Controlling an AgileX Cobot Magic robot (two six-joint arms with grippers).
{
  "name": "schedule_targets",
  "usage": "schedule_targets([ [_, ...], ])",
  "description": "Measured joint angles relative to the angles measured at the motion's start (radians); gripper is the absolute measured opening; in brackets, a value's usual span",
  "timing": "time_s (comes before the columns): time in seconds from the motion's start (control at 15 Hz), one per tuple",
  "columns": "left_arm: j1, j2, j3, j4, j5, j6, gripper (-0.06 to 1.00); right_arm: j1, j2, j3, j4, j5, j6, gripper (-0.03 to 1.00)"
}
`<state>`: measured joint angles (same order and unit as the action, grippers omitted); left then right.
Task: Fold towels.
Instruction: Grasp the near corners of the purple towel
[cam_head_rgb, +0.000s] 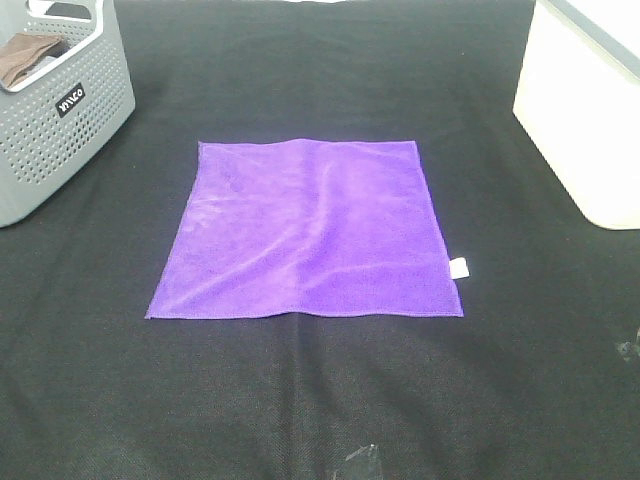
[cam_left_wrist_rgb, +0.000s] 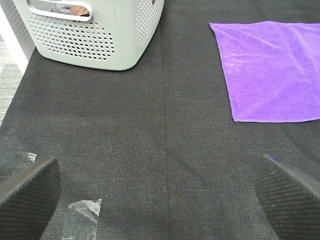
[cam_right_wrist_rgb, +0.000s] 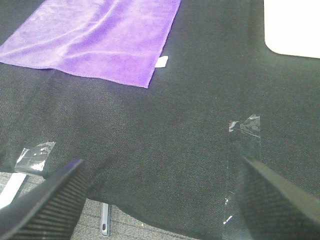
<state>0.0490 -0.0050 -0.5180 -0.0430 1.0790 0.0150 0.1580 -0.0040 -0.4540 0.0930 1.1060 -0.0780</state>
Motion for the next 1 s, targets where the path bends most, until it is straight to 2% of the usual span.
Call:
schedule_targets([
  [1.0, 0.0, 0.0, 0.0, 0.0, 0.0, 0.0, 0.99, 0.0, 0.0, 0.0, 0.0, 0.0, 0.0, 0.78],
])
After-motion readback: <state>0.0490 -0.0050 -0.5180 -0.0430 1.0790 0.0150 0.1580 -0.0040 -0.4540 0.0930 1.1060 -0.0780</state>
